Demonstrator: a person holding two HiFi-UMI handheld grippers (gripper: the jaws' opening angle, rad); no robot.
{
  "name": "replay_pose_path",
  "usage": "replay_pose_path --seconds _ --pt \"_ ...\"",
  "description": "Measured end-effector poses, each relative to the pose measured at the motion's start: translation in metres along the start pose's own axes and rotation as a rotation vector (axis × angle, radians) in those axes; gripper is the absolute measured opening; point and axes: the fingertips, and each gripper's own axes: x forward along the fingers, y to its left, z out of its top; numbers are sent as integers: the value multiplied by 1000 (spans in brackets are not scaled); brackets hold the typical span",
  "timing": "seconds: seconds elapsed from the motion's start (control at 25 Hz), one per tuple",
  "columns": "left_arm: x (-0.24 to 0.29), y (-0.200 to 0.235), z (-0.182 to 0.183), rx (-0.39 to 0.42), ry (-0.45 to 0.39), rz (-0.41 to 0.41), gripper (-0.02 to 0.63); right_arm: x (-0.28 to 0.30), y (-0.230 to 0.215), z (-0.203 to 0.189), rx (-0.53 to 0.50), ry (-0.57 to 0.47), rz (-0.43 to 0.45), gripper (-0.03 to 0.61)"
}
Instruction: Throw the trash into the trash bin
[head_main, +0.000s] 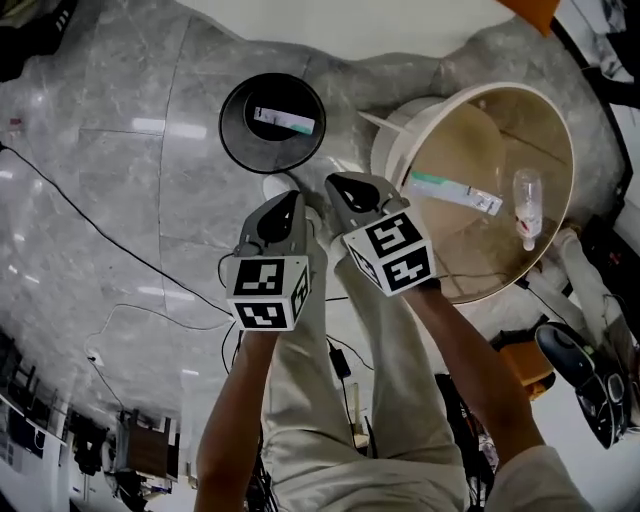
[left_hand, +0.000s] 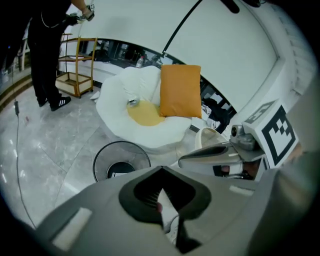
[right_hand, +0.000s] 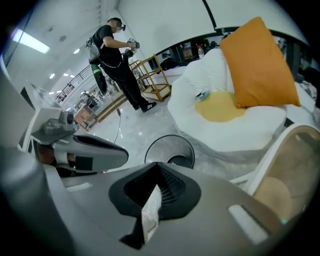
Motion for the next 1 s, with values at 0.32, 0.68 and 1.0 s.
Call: replay_pose_path --seconds 0.32,0.68,1.0 --pt "-8 -46 18 73 -35 -16 2 -64 -16 -9 104 -77 -8 28" --pt "-14 -112 29 167 -15 -74 2 -128 -36 -22 201 -151 -55 28" --pt "-4 -180 33 265 15 -141 2 -188 -80 -51 291 -230 -209 28"
